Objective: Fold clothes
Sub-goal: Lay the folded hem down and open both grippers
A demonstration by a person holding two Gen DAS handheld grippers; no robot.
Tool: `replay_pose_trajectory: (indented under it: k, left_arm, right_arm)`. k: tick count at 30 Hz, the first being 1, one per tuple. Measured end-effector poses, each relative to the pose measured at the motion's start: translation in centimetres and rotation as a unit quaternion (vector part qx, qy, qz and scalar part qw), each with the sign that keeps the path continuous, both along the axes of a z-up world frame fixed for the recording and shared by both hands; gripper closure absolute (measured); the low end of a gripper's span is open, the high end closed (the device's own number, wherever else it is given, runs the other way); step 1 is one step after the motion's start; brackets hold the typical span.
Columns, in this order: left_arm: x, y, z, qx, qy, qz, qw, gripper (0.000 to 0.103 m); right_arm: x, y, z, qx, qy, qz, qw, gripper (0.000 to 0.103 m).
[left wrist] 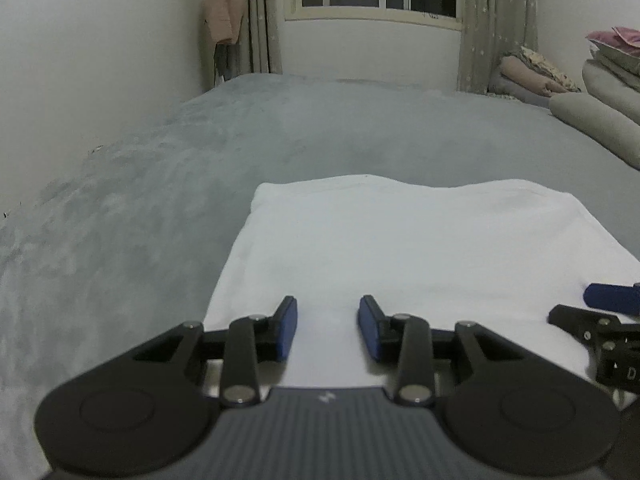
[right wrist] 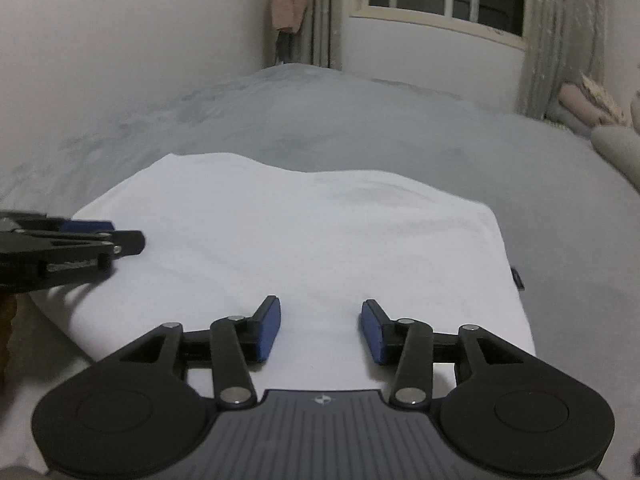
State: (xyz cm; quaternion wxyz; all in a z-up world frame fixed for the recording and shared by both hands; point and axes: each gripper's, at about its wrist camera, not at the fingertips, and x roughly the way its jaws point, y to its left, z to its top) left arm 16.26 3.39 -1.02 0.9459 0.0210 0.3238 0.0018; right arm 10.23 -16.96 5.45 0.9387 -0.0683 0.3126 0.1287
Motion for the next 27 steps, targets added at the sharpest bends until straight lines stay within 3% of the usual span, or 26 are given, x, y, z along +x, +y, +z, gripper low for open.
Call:
replay_pose_trajectory:
  k: [2,4,7,10,13,18,23,27]
  left_arm:
    - [0.1,0.0,0.8,0.008,0.008,-0.001,0.9999,0.07]
    - [-0.9,0.5,2.0,-0.012,0.011,0.0,0.9999,0.07]
    - [-3.1,0.8,3.2,-0.028,0.001,-0.008,0.9996,0.065]
    - [-4.1,0.0,2.5,-0.026,0.006,-0.018,0.9995,0.064]
    - [-4.2,-0.7,0.8,-0.001,0.001,-0.015,0.9999,0.061]
    - [-4.6,0.0,0.7,-0.006,0.0,-0.014,0.9999,0.057]
    - [-5.9,0.7,2.7,-0.004,-0.007,-0.008,0.9999,0.059]
    - [-5.4,1.6,0.7,0.003,0.001,0.0,1.0,0.053]
  right_arm:
    - [0.1,0.5,0.5,-0.018,0.001,-0.006,1.0,0.061]
    - [-0.1,0.9,1.4,-0.036,-0.002,-0.025,0.999,0.056]
    - [-2.3,0.2,3.0,-0.011,-0.023,-0.034,0.999,0.056]
    - [-4.1,-0.1,2.4,0.026,-0.003,-0.026,0.999,0.056]
    - [-4.4,0.8,1.1,0.003,-0.005,-0.038,0.999,0.054]
    - [-3.9,0.9,0.7,-0.011,-0.005,-0.043,0.999,0.049]
    - [-4.8,0.0,2.3,0.008,-0.01,-0.057,0.998,0.049]
    - [-5.4,-1.7,1.0,0.01,-0.003,-0.078,0.997,0.045]
